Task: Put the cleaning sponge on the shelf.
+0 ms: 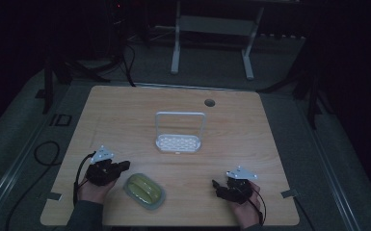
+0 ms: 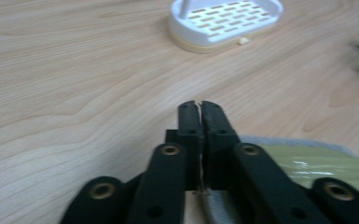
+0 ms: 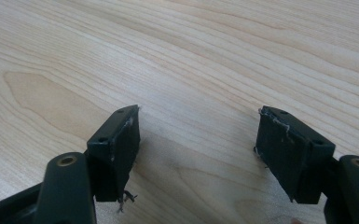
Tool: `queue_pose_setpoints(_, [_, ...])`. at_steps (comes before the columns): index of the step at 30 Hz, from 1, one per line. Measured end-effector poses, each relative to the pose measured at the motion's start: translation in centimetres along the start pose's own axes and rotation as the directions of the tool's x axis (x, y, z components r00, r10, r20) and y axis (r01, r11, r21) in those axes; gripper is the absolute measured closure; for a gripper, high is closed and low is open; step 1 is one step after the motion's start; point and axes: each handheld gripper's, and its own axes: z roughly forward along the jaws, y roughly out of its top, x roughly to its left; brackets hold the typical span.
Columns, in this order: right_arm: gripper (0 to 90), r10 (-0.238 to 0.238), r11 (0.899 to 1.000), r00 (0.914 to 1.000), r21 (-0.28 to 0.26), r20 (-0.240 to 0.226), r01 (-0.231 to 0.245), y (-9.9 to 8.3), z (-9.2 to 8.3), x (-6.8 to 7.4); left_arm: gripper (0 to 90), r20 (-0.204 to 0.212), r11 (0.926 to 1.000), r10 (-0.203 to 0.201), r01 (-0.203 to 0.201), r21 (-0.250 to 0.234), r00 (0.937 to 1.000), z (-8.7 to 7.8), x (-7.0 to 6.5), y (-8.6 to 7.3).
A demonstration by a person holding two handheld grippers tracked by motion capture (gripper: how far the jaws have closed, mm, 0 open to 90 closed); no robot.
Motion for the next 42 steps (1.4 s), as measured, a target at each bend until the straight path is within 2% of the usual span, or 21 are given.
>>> queue_pose_setpoints(7, [29.8,0.0,1.0,1.0,0.001,0.0,0.0,0.0,0.0,0.0,90.0,0.056,0.9974,0.063,-0.065,0.032,0.9964,0.4,-1.5,0.4])
queue_pose_setpoints(14, [29.8,0.0,1.0,1.0,0.0,0.0,0.0,0.0,0.0,0.0,90.0,0.074,0.9921,0.094,-0.1,0.076,0.9928,1.1,-2.2,0.3])
queue_pose_setpoints(20, [29.8,0.0,1.0,1.0,0.0,0.0,0.0,0.0,0.0,0.0,89.9,0.072,0.9916,0.086,-0.093,0.09,0.9936,0.2,-2.3,-0.5])
queue_pose_setpoints(26, [29.8,-0.001,1.0,1.0,0.0,0.0,0.001,0.0,0.0,0.0,89.6,0.081,0.9883,0.103,-0.111,0.104,0.9913,-0.8,-3.0,-1.3])
queue_pose_setpoints(30, [29.8,-0.001,1.0,1.0,0.0,0.0,0.001,0.0,0.0,0.0,84.1,0.11,0.9872,0.134,-0.143,0.071,0.9848,-1.4,-3.7,-0.9])
queue_pose_setpoints(35, [29.8,0.0,1.0,1.0,0.0,0.0,0.0,0.0,0.0,0.0,85.9,0.15,0.9843,0.168,-0.174,0.029,0.9743,-1.7,-4.8,0.0])
queue_pose_setpoints(38, [29.8,-0.001,1.0,1.0,0.0,0.0,0.001,0.0,0.0,0.0,88.1,0.172,0.9814,0.183,-0.19,0.024,0.9679,-1.6,-5.6,0.2])
queue_pose_setpoints(42, [29.8,-0.001,1.0,1.0,0.0,0.0,0.001,0.0,0.0,0.0,89.4,0.194,0.9751,0.205,-0.217,0.045,0.9595,-1.1,-6.7,0.3])
